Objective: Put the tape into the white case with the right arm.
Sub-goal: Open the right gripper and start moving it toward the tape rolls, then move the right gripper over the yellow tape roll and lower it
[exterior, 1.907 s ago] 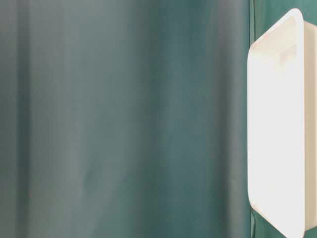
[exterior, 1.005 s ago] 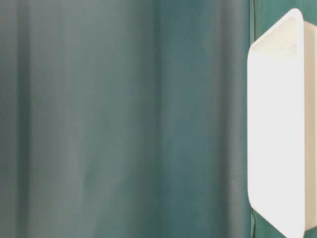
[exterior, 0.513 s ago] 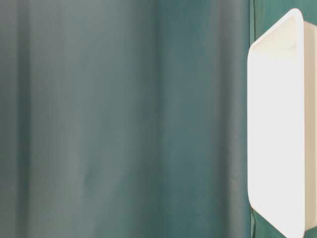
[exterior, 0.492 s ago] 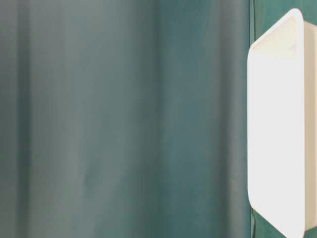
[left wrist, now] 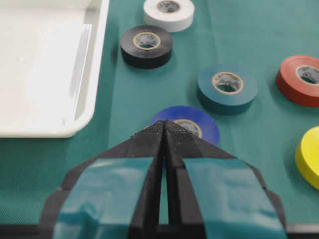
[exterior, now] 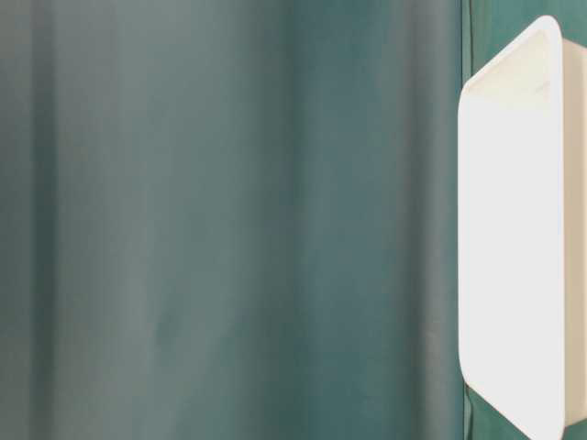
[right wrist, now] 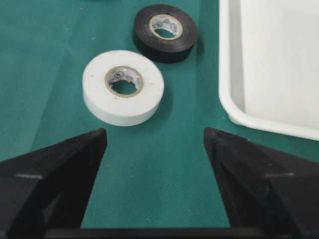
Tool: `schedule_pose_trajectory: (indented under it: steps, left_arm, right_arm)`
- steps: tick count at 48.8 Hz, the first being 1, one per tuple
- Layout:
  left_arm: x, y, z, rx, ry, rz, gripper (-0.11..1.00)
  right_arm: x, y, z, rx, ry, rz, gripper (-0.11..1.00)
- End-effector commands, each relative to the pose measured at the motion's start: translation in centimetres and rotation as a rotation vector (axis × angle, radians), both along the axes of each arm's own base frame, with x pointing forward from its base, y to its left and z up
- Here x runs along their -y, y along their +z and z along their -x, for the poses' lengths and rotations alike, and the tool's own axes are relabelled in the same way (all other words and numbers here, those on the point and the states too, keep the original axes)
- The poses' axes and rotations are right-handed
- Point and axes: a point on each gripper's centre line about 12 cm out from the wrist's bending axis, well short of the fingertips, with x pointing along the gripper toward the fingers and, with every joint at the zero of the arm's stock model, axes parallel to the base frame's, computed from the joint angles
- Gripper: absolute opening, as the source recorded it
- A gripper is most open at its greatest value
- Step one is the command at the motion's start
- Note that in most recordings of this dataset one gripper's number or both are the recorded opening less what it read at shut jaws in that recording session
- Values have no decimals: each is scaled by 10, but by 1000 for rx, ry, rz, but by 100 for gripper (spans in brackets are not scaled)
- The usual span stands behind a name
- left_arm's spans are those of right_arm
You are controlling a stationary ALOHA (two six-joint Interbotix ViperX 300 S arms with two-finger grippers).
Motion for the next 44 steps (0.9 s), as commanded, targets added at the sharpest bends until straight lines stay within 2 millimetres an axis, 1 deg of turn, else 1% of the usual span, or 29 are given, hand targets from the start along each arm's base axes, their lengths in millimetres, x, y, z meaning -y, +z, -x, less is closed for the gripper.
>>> schedule_pose_trajectory:
  steps: [1, 13, 34, 39, 44]
  left_arm:
    - [0, 2, -1, 5, -3, -1, 0]
    - [0, 1, -1, 3, -3, 0, 0]
    - [0, 3, -1, 8, -2, 3, 0]
    - [0, 4, -1, 9, -2, 3, 0]
    - [0, 4, -2, 11, -2, 3, 0]
  right_arm:
    - [-5, 6, -3, 14, 28, 0, 50]
    - [-25, 9, -3, 27, 143, -4, 50]
    - [-27, 8, -4, 14, 150, -3, 50]
    - [-28, 9, -10, 0, 150, -2, 50]
    - [-31, 13, -23, -18, 159, 4, 50]
